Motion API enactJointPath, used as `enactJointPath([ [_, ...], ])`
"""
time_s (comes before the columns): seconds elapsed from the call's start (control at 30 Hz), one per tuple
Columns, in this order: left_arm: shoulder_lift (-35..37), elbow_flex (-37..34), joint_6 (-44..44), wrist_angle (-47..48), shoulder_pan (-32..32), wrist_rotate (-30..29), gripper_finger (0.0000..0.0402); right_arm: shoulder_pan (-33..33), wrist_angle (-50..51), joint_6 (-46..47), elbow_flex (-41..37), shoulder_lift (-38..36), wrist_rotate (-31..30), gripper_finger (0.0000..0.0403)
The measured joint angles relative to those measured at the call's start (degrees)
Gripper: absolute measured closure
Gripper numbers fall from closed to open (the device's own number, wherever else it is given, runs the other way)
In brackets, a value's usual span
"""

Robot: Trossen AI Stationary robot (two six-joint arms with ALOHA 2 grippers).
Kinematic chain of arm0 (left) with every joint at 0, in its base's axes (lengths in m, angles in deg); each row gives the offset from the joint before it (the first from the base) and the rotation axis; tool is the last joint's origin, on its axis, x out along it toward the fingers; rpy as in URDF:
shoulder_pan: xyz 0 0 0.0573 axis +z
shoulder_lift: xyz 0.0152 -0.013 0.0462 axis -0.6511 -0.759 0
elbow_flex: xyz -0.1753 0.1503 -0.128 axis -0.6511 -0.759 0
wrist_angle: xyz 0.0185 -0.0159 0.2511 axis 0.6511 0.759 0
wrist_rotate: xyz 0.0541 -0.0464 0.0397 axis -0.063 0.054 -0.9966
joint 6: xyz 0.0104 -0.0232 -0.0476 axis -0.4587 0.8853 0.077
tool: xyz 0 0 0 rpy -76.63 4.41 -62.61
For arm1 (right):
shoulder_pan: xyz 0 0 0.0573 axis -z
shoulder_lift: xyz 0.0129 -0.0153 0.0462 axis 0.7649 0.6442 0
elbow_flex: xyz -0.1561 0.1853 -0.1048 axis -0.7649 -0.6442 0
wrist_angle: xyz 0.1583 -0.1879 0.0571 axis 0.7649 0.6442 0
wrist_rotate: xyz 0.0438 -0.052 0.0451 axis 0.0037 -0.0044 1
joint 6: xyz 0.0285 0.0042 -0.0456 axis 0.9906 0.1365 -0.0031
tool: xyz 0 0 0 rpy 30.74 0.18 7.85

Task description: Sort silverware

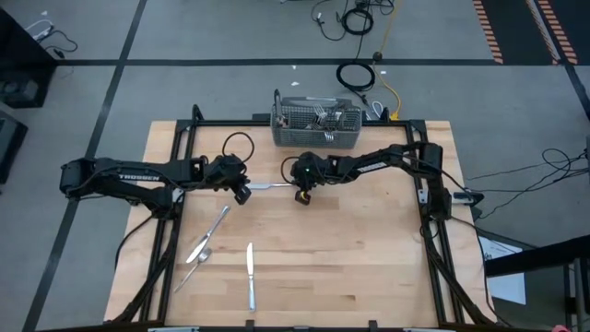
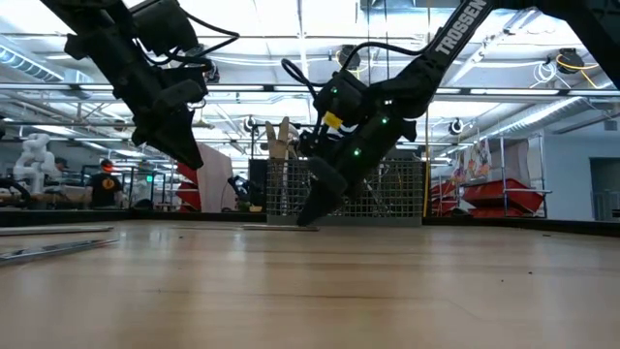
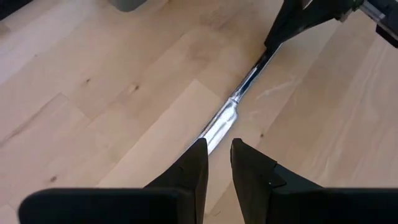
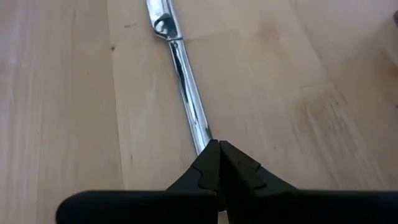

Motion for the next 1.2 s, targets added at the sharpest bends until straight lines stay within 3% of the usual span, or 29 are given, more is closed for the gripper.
enactJointPath([
  [0.5,-0.01,-0.01,0.22,0.41,0.0,0.02,0.0325,-1.8,9.94,1.58,-0.09,-0.18,-0.31,0.0403],
  [0.67,0.0,-3.94,-7.16,-0.02,-0.77,0.17,0.0325,-1.9,9.36,1.66,-0.95,-0.2,-0.15,0.0403],
  [0.77,0.0,-8.39,-9.27,-4.1,-1.93,1.64,0.0325,-1.95,9.4,1.66,-1.74,-0.71,0.37,0.0403],
  [0.93,-0.02,-14.56,-5.47,-14.36,-3.82,1.53,0.0325,-2.0,8.95,2.82,-4.21,-2.1,1.48,0.0403],
  [1.2,0.0,-15.02,-5.76,-20.29,-4.28,-0.35,0.0325,-2.18,8.16,3.21,-10.15,-6.17,1.69,0.0403],
])
